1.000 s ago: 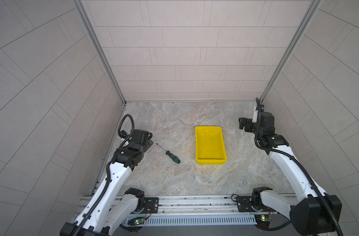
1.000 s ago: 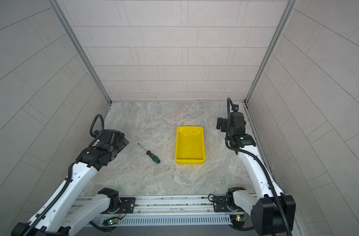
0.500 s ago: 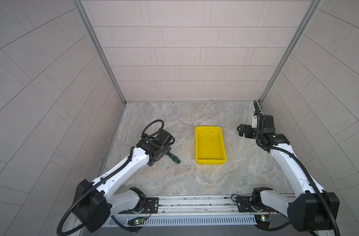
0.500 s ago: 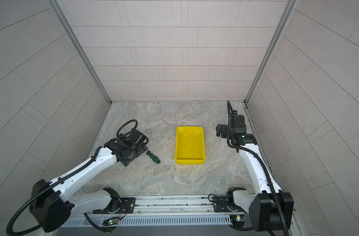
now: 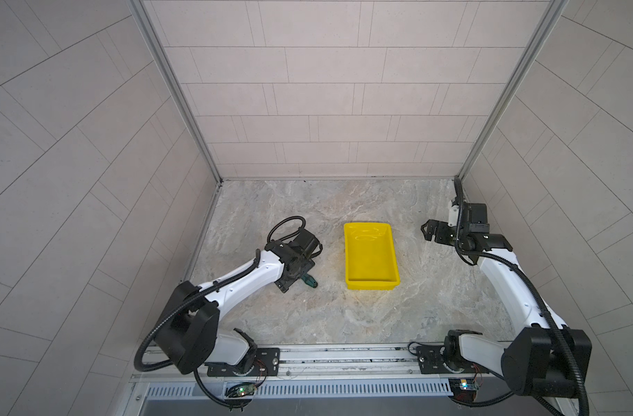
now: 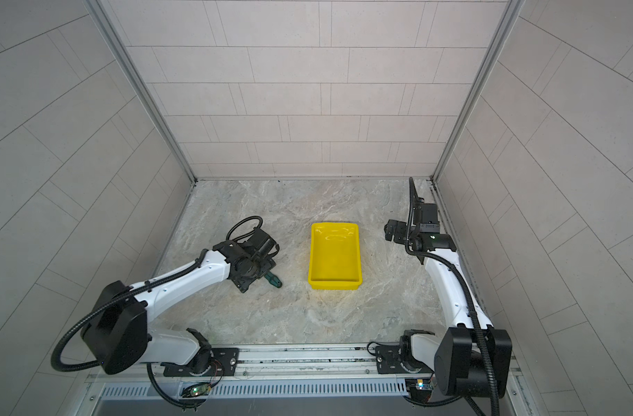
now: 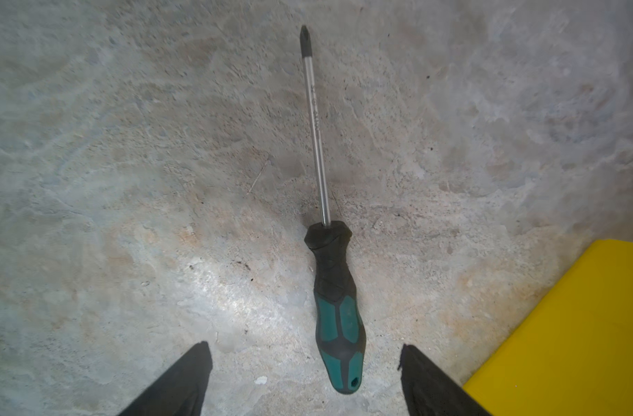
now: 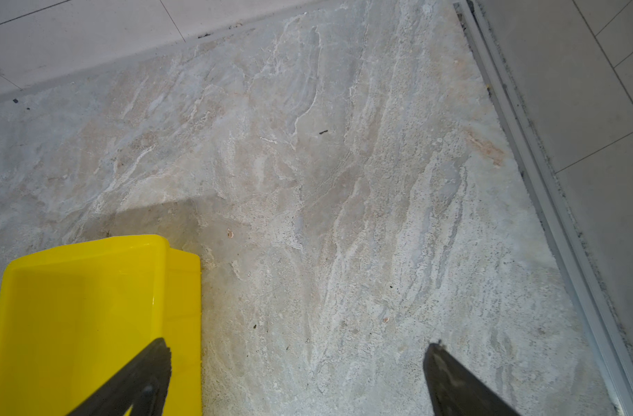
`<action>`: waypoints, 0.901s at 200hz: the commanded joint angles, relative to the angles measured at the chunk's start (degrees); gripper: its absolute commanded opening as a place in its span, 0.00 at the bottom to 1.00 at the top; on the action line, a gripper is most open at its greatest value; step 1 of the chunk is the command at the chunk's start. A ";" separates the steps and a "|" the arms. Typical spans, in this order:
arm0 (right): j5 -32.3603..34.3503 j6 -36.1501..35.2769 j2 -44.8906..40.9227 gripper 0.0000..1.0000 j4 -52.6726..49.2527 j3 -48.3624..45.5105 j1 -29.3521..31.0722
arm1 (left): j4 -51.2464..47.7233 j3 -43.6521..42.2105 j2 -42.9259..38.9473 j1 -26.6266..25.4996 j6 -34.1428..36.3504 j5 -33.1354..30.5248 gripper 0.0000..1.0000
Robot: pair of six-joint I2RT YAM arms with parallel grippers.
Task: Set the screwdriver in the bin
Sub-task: 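Reach the left gripper down over the screwdriver handle while the right arm lifts aside, then close the left gripper on the green-and-black screwdriver handle and lift it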
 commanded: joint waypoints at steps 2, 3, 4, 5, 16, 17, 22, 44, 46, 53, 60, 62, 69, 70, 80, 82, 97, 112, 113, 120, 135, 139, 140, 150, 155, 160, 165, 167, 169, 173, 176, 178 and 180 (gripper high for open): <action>-0.98 0.50 -0.19 1.00 -0.81 1.09 -0.57 | 1.76 -1.11 1.31 -0.42 0.09 0.47 0.88; -1.03 0.50 -0.16 1.00 -0.78 1.09 -0.66 | 1.80 -1.13 1.31 -0.42 0.10 0.45 0.88; -1.14 0.55 -0.15 1.00 -0.77 1.09 -0.66 | 1.86 -1.13 1.32 -0.42 0.10 0.44 0.88; -1.19 0.52 -0.10 1.00 -0.81 1.09 -0.66 | 1.84 -1.18 1.36 -0.38 0.10 0.44 0.88; -1.90 0.62 0.31 1.00 -0.93 1.21 -0.92 | 1.96 -1.22 1.71 -0.42 0.22 0.36 0.87; -1.93 0.61 0.35 1.00 -0.98 1.24 -0.96 | 1.98 -1.23 1.73 -0.42 0.20 0.35 0.87; -1.95 0.56 0.60 1.00 -1.22 1.35 -1.03 | 2.08 -1.30 1.96 -0.42 0.15 0.40 0.87; -2.63 0.50 1.08 1.00 -1.42 1.36 -1.27 | 4.65 -2.57 3.53 -0.42 -0.53 2.05 0.83; -2.69 0.50 1.02 1.00 -1.45 1.36 -1.25 | 5.02 -2.70 3.63 -0.42 -0.63 2.11 0.82; -2.72 0.50 0.95 1.00 -1.46 1.27 -1.28 | 6.15 -3.26 4.07 -0.42 -1.09 2.36 0.81; -2.73 0.50 0.84 1.00 -1.53 1.11 -1.28 | 7.37 -3.66 4.53 -0.42 -1.30 2.58 0.79; -2.70 0.55 0.77 1.00 -1.48 1.12 -1.28 | 7.72 -3.70 4.67 -0.42 -1.30 2.62 0.78; -2.66 0.56 0.58 1.00 -1.45 1.00 -1.28 | 8.55 -3.72 5.18 -0.42 -1.22 2.59 0.77; -2.66 0.53 0.53 1.00 -1.45 1.00 -1.28 | 8.66 -3.75 5.27 -0.42 -1.22 2.61 0.77; -2.65 0.55 0.33 1.00 -1.35 0.92 -1.30 | 9.22 -3.68 6.20 -0.42 -1.22 2.44 0.76; -2.65 0.54 0.26 1.00 -1.34 0.96 -1.28 | 9.41 -3.67 6.39 -0.42 -1.22 2.52 0.76; -2.74 0.61 0.13 1.00 -1.36 0.92 -1.28 | 10.55 -3.56 7.74 -0.41 -1.54 2.50 0.75; -2.49 0.50 -0.05 1.00 -1.46 0.78 -1.28 | 11.48 -3.14 8.74 -0.42 -1.83 2.27 0.73; -2.48 0.50 -0.05 1.00 -1.50 0.76 -1.28 | 11.49 -3.11 8.81 -0.42 -1.83 2.23 0.73; -2.39 0.54 -0.18 1.00 -1.52 0.74 -1.28 | 11.56 -2.82 9.12 -0.50 -1.92 1.82 0.72; -2.52 0.64 -0.25 1.00 -1.52 0.74 -1.28 | 11.18 -2.33 9.30 -0.51 -2.01 0.74 0.70; -2.56 0.61 -0.23 1.00 -1.55 0.67 -1.28 | 11.06 -2.28 9.30 -0.51 -2.05 0.40 0.69; -2.57 0.64 -0.23 1.00 -1.55 0.71 -1.28 | 11.02 -2.28 9.31 -0.51 -2.03 0.33 0.69; -2.40 0.59 -0.15 1.00 -1.52 0.74 -1.28 | 11.00 -2.36 9.19 -0.54 -2.31 -0.46 0.67; -2.32 0.60 -0.16 1.00 -1.63 0.73 -1.28 | 11.08 -2.44 9.17 -0.60 -2.44 -0.81 0.66; -2.24 0.51 -0.09 1.00 -1.67 0.71 -1.28 | 11.09 -2.54 9.16 -0.56 -2.61 -1.03 0.66; -2.21 0.50 -0.06 1.00 -1.68 0.69 -1.28 | 11.18 -2.68 9.26 -0.60 -2.83 -1.24 0.66; -2.21 0.50 -0.05 1.00 -1.71 0.73 -1.28 | 11.15 -2.75 9.28 -0.60 -2.89 -1.35 0.66; -2.21 0.50 -0.05 1.00 -1.70 0.69 -1.28 | 11.21 -2.80 9.29 -0.60 -3.02 -1.44 0.65; -2.18 0.55 -0.05 1.00 -1.72 0.68 -1.30 | 11.45 -2.92 9.27 -0.60 -3.20 -1.49 0.65; -2.21 0.51 -0.05 1.00 -1.71 0.73 -1.28 | 11.61 -3.05 9.31 -0.60 -3.30 -1.50 0.65; -2.21 0.55 -0.05 1.00 -1.72 0.72 -1.28 | 11.72 -3.13 9.36 -0.60 -3.43 -1.50 0.64; -2.28 0.51 0.02 1.00 -1.68 0.78 -1.28 | 11.86 -3.22 9.33 -0.60 -3.48 -1.54 0.64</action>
